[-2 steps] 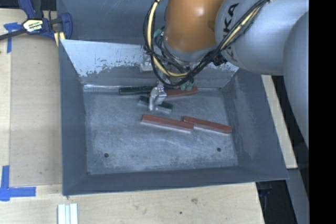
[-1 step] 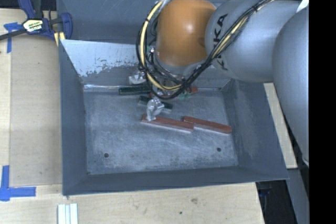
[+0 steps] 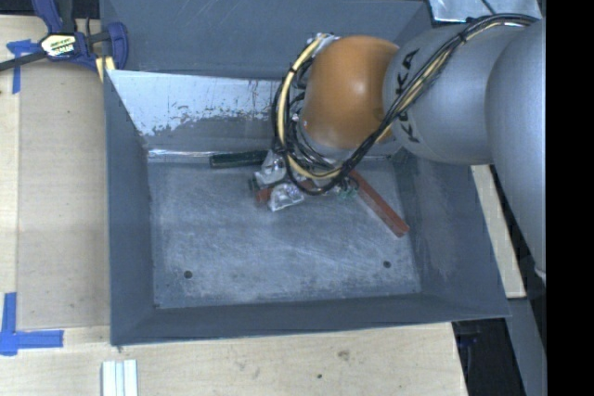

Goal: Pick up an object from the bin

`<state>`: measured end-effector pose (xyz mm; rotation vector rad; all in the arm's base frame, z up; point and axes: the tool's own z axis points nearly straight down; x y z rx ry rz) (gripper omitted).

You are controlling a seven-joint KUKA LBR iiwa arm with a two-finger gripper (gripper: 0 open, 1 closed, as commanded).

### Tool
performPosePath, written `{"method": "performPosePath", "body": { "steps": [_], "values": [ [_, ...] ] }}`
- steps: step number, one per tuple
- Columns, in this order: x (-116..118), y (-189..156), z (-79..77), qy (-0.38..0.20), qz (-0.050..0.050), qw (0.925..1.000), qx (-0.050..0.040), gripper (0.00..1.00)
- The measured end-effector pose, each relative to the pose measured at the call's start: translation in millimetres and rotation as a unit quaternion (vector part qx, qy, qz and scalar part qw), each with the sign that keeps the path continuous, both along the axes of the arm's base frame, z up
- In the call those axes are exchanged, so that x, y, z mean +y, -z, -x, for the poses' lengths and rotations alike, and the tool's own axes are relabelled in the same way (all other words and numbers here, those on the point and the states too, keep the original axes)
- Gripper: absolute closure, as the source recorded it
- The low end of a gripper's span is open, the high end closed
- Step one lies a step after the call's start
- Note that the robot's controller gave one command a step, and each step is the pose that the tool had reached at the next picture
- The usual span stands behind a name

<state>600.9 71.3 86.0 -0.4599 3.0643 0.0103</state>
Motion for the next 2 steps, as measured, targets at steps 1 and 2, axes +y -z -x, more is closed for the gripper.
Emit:
{"method": "performPosePath", "body": {
  "steps": [1,2],
  "values": [
    [0,1,1.3,0.0,0.001,1.0,0.0026,1.0],
    [-2,-125,26.8,0.003,0.006,0.9998,0.019,1.0]
  ]
}}
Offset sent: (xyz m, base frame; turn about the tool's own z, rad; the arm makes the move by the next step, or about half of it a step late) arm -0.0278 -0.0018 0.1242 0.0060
